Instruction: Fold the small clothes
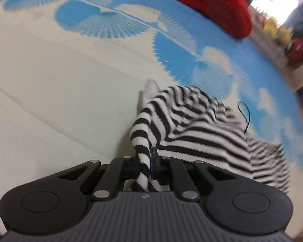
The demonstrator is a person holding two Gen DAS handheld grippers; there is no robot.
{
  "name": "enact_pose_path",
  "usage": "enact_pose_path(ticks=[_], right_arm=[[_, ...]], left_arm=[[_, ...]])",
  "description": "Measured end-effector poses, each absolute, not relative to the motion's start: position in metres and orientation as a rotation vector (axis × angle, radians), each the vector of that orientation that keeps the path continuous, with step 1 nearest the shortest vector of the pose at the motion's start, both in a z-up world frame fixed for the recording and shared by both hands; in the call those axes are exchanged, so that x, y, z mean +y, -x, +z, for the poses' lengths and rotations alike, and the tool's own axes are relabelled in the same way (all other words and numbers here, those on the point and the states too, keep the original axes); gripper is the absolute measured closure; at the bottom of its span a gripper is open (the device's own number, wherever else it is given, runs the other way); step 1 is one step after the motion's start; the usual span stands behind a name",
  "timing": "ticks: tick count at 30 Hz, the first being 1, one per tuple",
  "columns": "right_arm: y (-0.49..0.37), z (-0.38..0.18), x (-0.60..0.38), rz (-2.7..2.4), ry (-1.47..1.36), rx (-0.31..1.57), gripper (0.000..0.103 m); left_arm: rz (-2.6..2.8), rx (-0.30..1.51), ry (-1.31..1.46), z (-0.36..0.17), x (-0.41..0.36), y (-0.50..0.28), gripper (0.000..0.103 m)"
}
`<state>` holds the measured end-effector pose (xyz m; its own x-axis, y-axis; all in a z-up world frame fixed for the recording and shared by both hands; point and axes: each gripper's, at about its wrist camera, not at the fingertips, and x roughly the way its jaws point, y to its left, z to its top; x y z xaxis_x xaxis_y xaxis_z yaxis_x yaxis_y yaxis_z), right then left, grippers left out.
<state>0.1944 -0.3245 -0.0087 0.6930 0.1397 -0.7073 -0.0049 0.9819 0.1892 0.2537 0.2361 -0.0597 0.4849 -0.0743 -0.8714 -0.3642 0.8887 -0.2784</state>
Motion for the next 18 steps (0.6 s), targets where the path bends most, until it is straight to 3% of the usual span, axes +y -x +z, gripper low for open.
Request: enact_pose_path(ticks=[9, 18], right_arm=[[-0.192, -0.011, -0.325, 0.094, -0.185, 0.801, 0.051], [-0.19, -0.01, -0.33, 0.103, -0.201, 0.794, 0.051]], left_arm=[[-0.011, 0.973, 0.554, -0.016, 0.203, -0.254, 0.096], [-0.328, 0.933, 0.602, 0.022, 0.043, -0.273, 0.097]])
